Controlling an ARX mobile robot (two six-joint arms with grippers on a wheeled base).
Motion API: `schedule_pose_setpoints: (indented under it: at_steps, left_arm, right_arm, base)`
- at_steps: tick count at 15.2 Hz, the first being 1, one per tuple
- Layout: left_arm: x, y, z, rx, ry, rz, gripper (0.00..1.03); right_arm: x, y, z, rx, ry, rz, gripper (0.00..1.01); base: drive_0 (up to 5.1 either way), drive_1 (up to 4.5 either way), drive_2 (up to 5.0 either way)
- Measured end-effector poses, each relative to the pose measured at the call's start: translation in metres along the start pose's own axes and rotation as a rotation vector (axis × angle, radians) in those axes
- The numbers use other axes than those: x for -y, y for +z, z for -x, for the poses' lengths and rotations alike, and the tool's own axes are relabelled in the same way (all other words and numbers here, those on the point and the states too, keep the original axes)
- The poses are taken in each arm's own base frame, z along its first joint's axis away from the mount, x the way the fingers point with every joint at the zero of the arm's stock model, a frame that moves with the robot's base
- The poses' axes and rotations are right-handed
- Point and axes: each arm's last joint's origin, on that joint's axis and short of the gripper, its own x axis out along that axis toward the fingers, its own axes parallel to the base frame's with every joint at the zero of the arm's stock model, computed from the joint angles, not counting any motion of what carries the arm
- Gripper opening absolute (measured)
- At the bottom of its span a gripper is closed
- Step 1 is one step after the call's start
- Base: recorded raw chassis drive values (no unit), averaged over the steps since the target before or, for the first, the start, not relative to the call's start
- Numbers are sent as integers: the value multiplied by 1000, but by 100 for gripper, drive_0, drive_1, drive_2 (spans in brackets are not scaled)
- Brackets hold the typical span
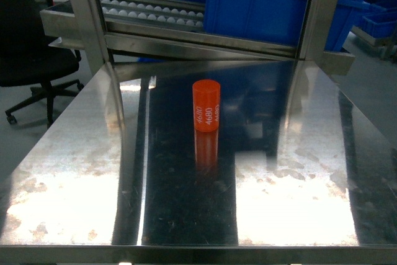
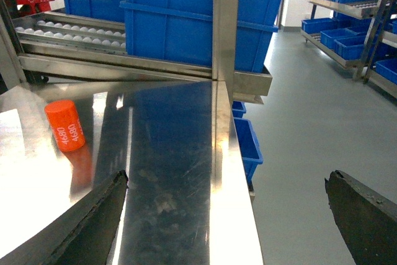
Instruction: Pick capacitor and pack into box
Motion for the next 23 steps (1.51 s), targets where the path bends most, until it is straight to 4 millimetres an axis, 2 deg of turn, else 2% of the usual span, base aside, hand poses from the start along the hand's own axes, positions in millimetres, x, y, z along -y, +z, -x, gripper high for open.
schedule_pose_setpoints:
  at_steps: [5,6,8,10,11,13,16,19,23]
  left_arm:
    - [0,-1,0,-6,9,1,98]
    - [3,0,-5,-40,125,45,98]
    - [-1,24,-39,-7,210,78,98]
    - [15,55,-100,68,-19,50,98]
    - [31,54,-139,34,-143,21,98]
    - [62,26,-197,-147,-324,-19,98]
    - [105,4,-250,-275,-541,-27,98]
    - [131,-24,-284,-331,-617,-33,98]
    - [147,-57,-319,-387,-643,-31,98]
  right_arm:
    - [0,0,0,0,0,0,98]
    - [0,0,0,-1,-1,0,98]
    - [0,0,0,0,-2,0,98]
    - [0,0,0,1,0,0,98]
    - [0,0,0,0,0,0,98]
    - [0,0,0,0,0,0,98]
    - [0,0,0,0,0,0,98]
    - [0,0,0,0,0,0,98]
    - [0,0,0,0,0,0,98]
  base:
    - [0,0,0]
    - [0,0,0]
    - [0,0,0]
    - [0,0,0]
    - [0,0,0]
    - [0,0,0]
    - [0,0,0]
    - [0,0,0]
    - [0,0,0]
